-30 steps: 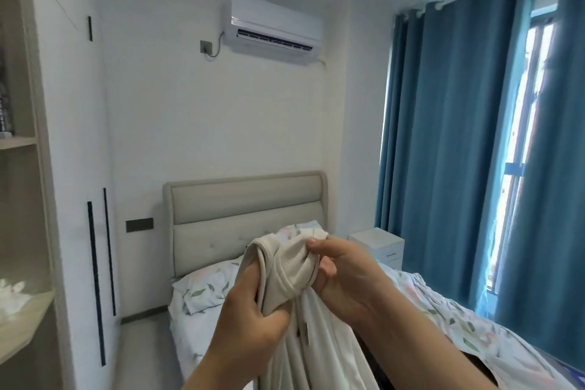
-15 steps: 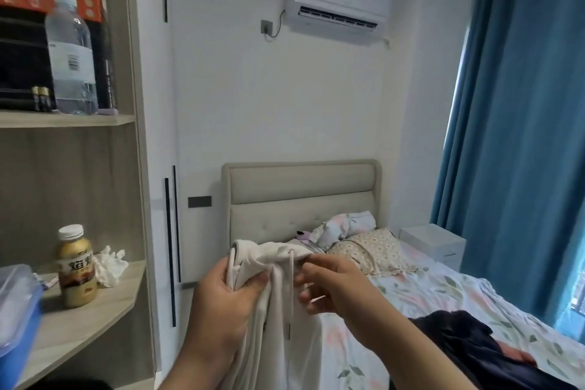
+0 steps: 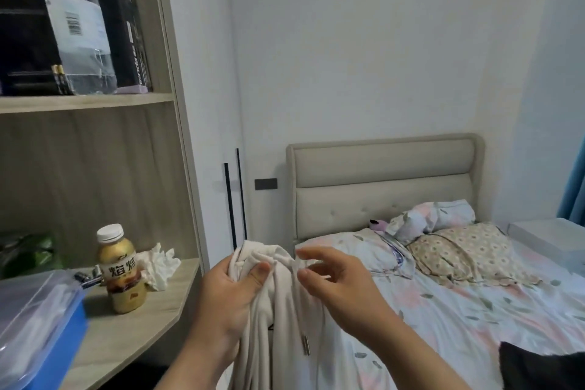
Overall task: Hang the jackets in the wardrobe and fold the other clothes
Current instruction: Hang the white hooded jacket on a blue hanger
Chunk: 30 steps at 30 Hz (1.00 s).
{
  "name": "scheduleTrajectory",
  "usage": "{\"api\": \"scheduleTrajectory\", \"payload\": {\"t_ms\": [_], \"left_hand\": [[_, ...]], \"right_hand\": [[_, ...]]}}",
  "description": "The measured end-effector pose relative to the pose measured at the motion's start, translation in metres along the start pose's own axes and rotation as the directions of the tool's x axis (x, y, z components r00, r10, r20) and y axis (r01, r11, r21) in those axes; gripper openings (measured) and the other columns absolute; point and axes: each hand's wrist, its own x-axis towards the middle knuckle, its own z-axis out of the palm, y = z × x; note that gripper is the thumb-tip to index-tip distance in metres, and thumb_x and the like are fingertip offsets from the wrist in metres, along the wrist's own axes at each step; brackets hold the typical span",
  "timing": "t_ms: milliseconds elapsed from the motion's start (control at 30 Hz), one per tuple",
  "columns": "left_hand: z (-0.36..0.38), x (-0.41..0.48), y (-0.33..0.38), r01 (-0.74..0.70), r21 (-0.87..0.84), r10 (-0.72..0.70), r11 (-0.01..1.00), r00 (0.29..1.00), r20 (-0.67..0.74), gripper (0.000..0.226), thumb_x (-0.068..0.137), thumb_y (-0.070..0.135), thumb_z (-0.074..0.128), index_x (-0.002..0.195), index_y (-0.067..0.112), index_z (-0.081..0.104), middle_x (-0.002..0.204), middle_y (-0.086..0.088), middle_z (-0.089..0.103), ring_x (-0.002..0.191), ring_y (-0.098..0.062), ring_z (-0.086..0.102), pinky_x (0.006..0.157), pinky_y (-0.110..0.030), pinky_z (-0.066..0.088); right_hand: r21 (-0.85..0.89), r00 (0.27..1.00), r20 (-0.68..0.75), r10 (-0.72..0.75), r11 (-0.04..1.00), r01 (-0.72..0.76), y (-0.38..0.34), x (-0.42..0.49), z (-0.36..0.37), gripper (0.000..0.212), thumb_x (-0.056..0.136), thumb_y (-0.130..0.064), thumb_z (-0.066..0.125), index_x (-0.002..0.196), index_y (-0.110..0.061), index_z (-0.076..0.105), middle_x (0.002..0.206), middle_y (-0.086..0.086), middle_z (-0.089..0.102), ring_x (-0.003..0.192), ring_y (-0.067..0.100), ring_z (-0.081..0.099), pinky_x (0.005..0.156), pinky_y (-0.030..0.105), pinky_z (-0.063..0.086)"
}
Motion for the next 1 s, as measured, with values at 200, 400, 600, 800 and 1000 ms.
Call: {"api": "scheduleTrajectory", "payload": {"t_ms": [200,400,600,800,1000], "left_hand": [[0.015,0.072,-0.032,0.021,-0.021,-0.023,1.000,0.997,-0.080,0.012,0.083,0.013,0.072,0.093,0.007,0.075,0.086,-0.013,0.077,0.076,-0.021,0.075,0.057,-0.021,0.054],[0.010,0.138,-0.046,0.040,-0.007,-0.041,0.999,0.983,-0.178,0.008,0.085,0.017,0.072,0.089,0.012,0.076,0.089,-0.013,0.076,0.085,-0.027,0.074,0.071,-0.034,0.058],[-0.006,0.204,-0.068,0.015,-0.029,-0.022,0.999,0.964,-0.264,0.007,0.082,0.025,0.072,0.084,0.030,0.077,0.086,-0.007,0.077,0.082,-0.020,0.074,0.074,-0.036,0.054],[-0.032,0.281,-0.106,0.058,0.043,-0.034,0.997,0.901,-0.433,0.010,0.093,0.018,0.067,0.086,0.017,0.074,0.081,0.002,0.077,0.081,-0.018,0.073,0.076,-0.037,0.056],[-0.034,0.332,-0.121,0.038,0.190,0.057,0.981,0.882,-0.468,0.008,0.092,0.019,0.066,0.085,0.018,0.070,0.076,0.012,0.073,0.069,-0.002,0.067,0.053,-0.010,0.045]], "right_hand": [[-0.071,0.987,0.157,-0.026,0.997,0.038,0.039,0.090,-0.003,0.020,0.092,-0.023,0.065,0.099,-0.041,0.071,0.100,-0.028,0.068,0.097,-0.004,0.062,0.077,0.011,0.048],[-0.018,0.978,0.209,0.003,1.000,0.001,0.060,0.167,0.013,0.022,0.093,-0.022,0.063,0.099,-0.039,0.073,0.101,-0.025,0.071,0.096,0.000,0.065,0.081,0.014,0.050],[0.162,0.970,0.232,0.072,0.981,-0.111,0.078,0.241,0.040,0.026,0.093,-0.009,0.060,0.094,-0.027,0.079,0.095,-0.006,0.077,0.087,0.006,0.069,0.079,0.018,0.052],[0.271,0.966,0.215,0.141,0.942,-0.198,0.103,0.313,0.072,0.024,0.091,-0.001,0.060,0.093,-0.016,0.078,0.098,0.007,0.076,0.091,0.024,0.070,0.081,0.031,0.057],[0.310,0.960,0.226,0.167,0.921,-0.234,0.131,0.373,0.090,0.018,0.088,-0.010,0.065,0.097,-0.017,0.078,0.104,0.006,0.075,0.100,0.025,0.071,0.085,0.036,0.058]]}}
